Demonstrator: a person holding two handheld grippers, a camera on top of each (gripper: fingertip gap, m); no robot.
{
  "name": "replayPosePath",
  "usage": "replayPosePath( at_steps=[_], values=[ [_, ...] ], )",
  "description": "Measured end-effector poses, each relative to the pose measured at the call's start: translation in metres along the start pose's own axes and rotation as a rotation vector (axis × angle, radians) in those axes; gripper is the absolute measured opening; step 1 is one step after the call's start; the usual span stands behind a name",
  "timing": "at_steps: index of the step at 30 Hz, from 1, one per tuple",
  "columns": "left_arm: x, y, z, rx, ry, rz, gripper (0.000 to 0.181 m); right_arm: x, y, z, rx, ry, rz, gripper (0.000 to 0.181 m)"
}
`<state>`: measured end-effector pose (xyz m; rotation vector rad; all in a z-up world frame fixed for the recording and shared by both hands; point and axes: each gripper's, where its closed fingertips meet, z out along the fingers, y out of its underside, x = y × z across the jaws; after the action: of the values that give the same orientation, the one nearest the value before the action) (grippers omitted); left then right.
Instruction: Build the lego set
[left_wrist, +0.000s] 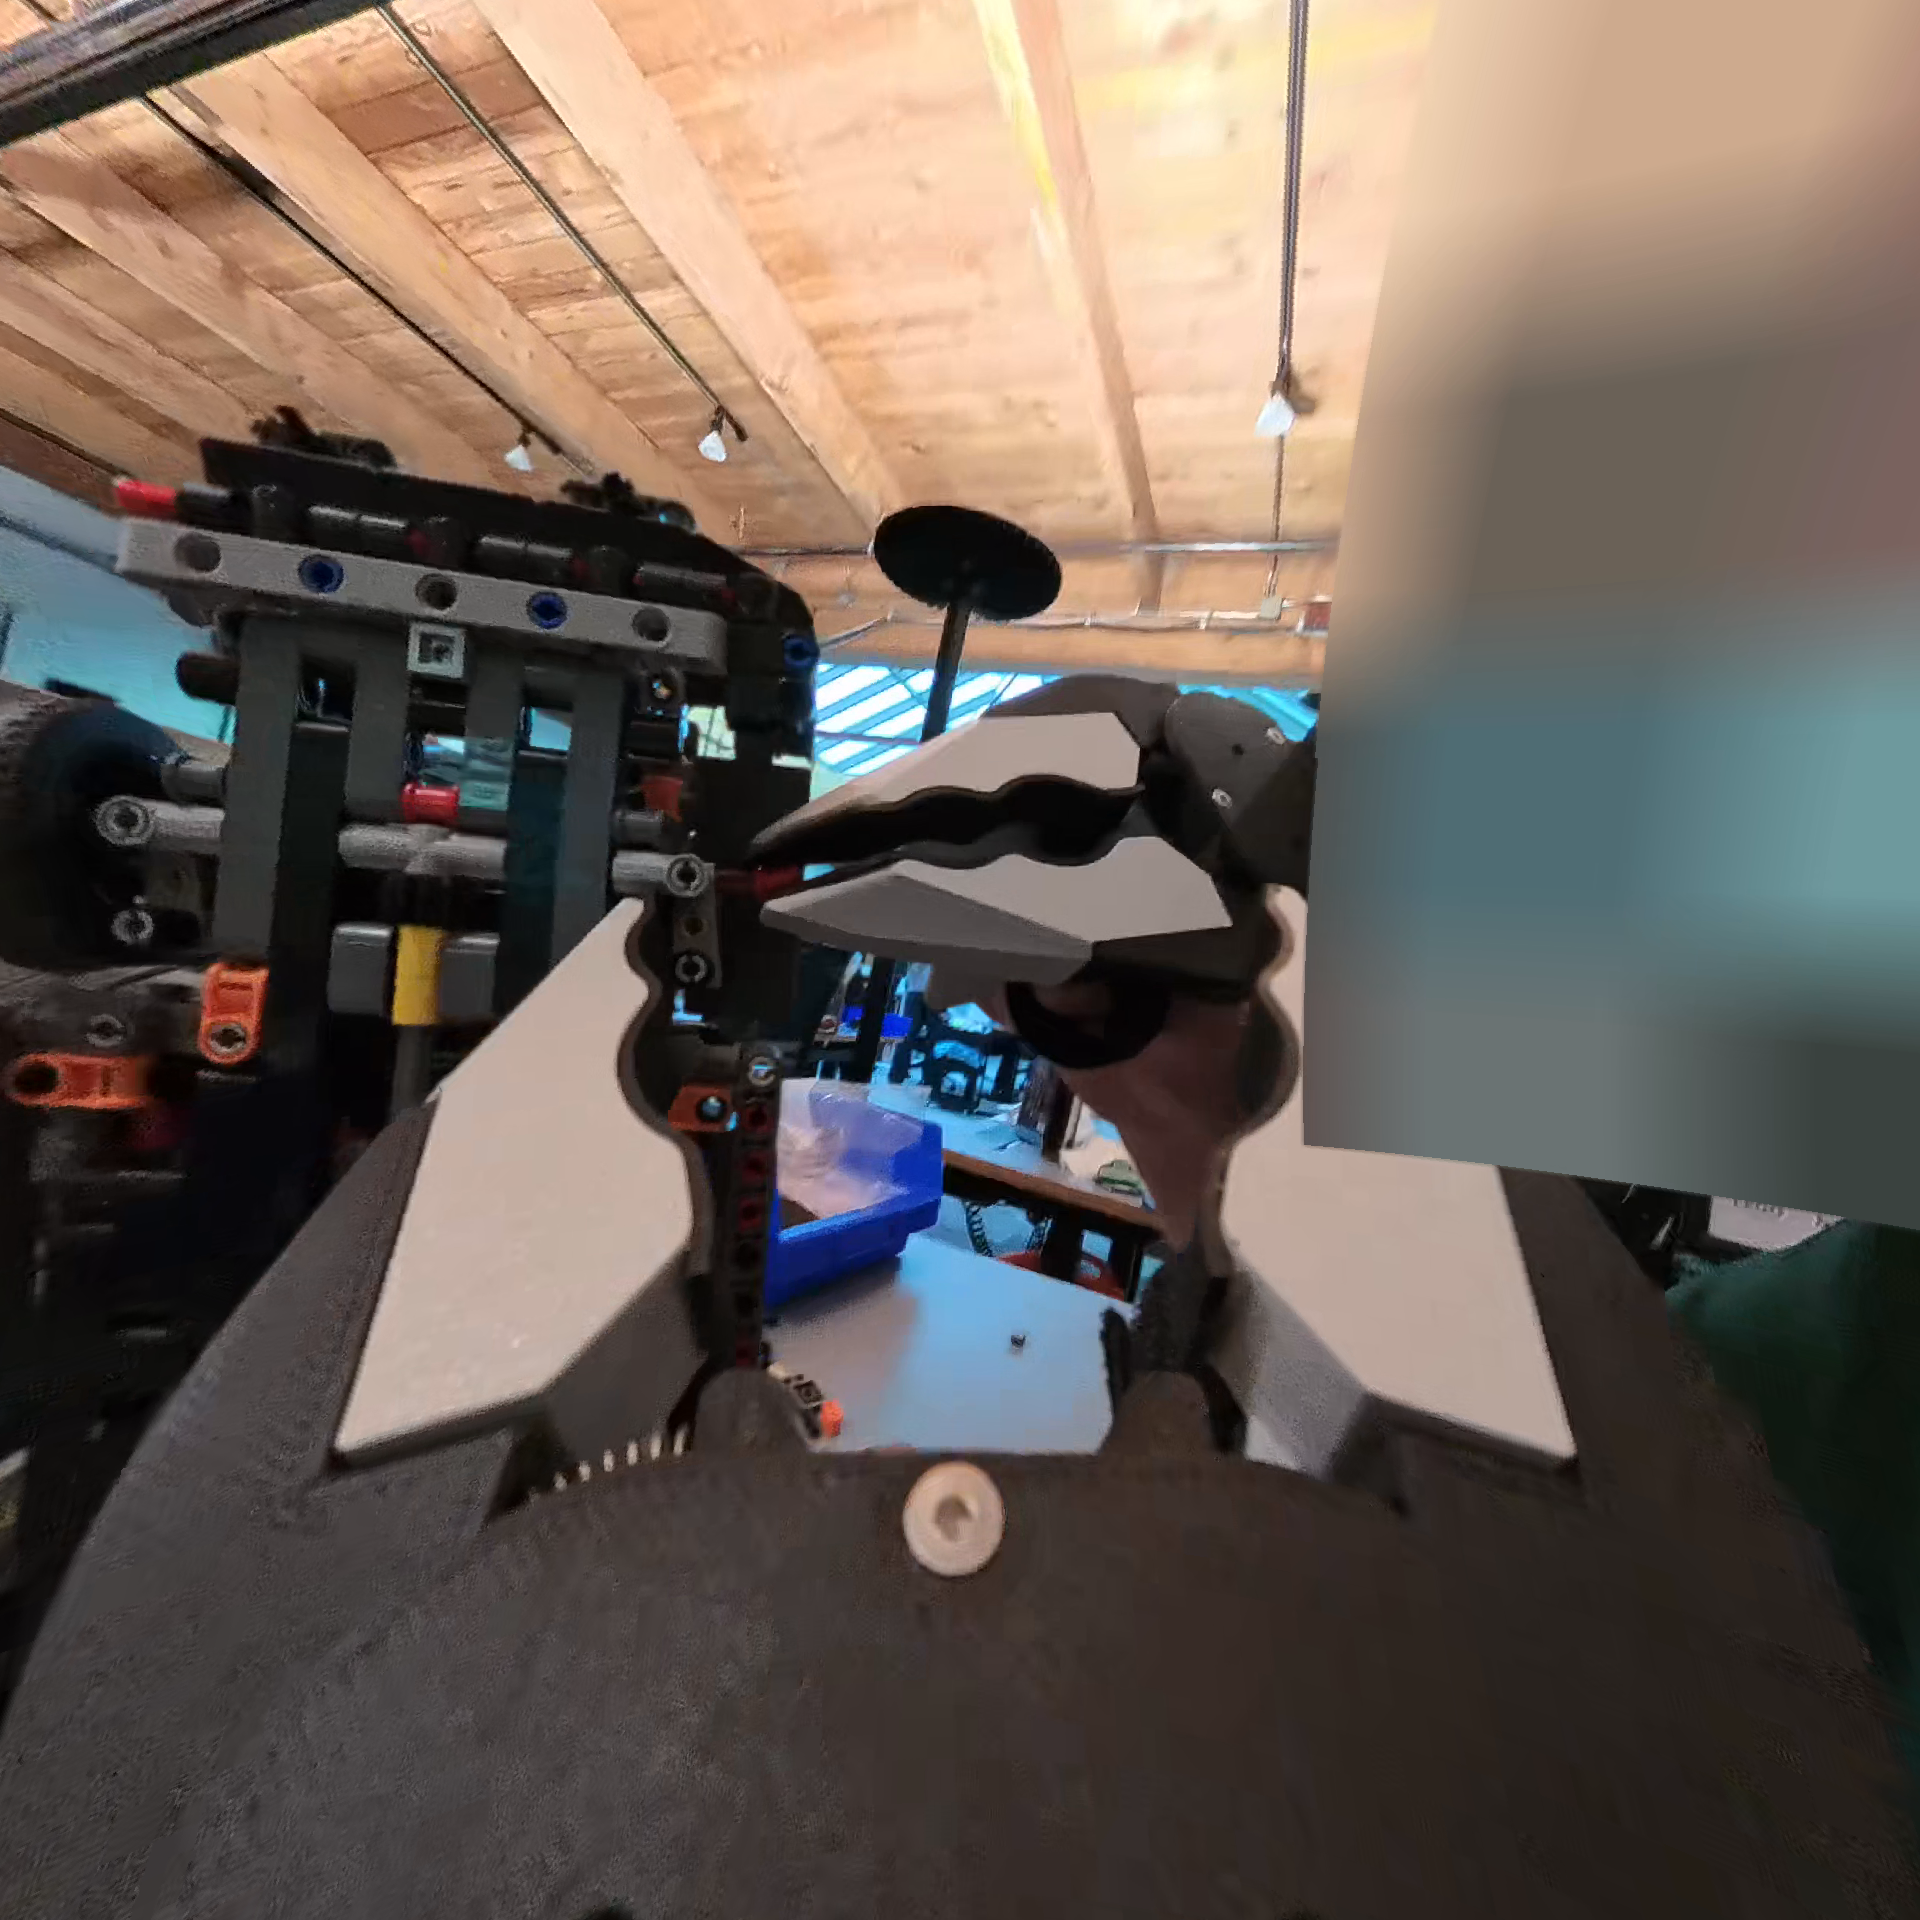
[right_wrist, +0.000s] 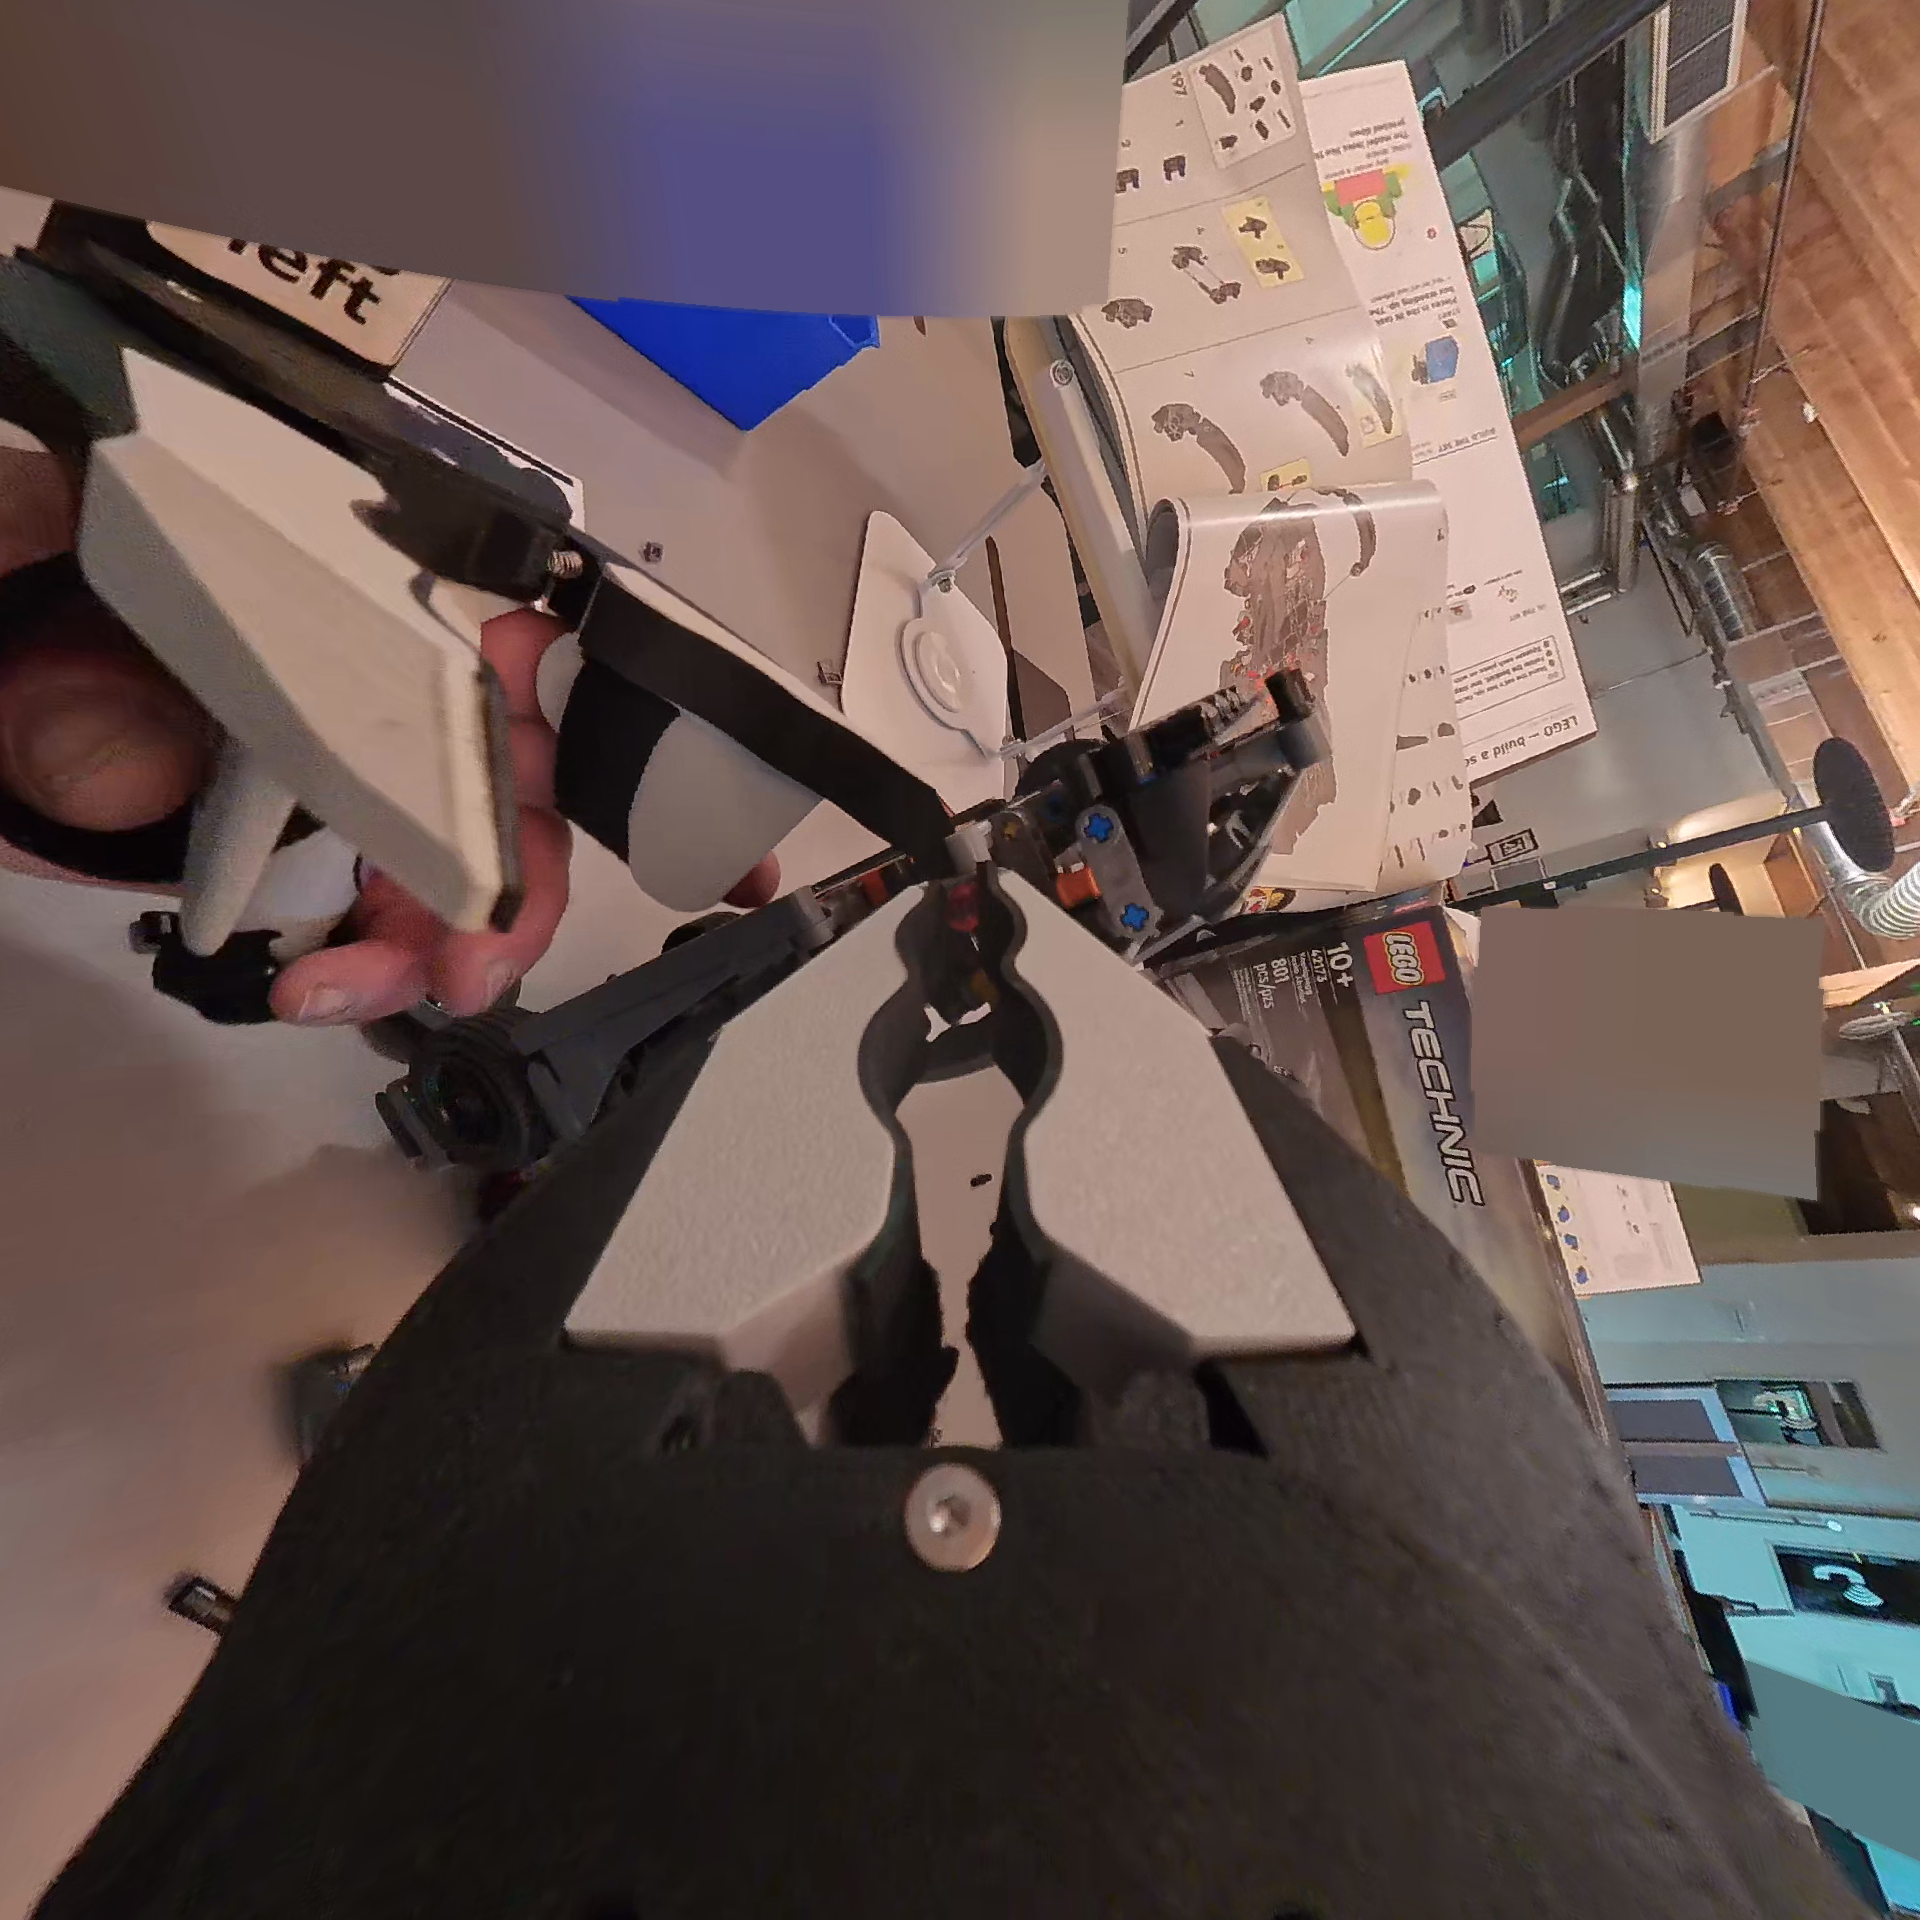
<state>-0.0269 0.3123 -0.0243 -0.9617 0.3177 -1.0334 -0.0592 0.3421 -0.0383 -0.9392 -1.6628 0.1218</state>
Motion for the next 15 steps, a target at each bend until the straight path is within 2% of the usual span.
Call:
replayPosePath(
  at_steps=[3,5,8,11,15],
  values=[
    [0.002,-0.001,0.005,0.031,-0.017,-0.007,0.117,0.0,0.0,0.0,0.006,-0.011,0.017,0.002],
    [0.004,-0.001,0.009,0.062,-0.014,0.006,0.124,-0.015,-0.003,0.002,0.031,-0.094,0.03,0.0],
    [-0.002,-0.005,0.011,0.101,-0.062,0.033,0.134,-0.008,0.012,0.008,-0.04,-0.012,-0.014,0.0],
    [0.0,-0.002,0.008,0.092,-0.026,0.05,0.134,0.002,-0.005,-0.01,0.072,-0.007,0.052,0.0],
    [0.003,0.002,0.01,0.077,-0.01,0.052,0.133,0.01,0.003,-0.008,-0.002,0.072,-0.032,0.01]
  ],
)
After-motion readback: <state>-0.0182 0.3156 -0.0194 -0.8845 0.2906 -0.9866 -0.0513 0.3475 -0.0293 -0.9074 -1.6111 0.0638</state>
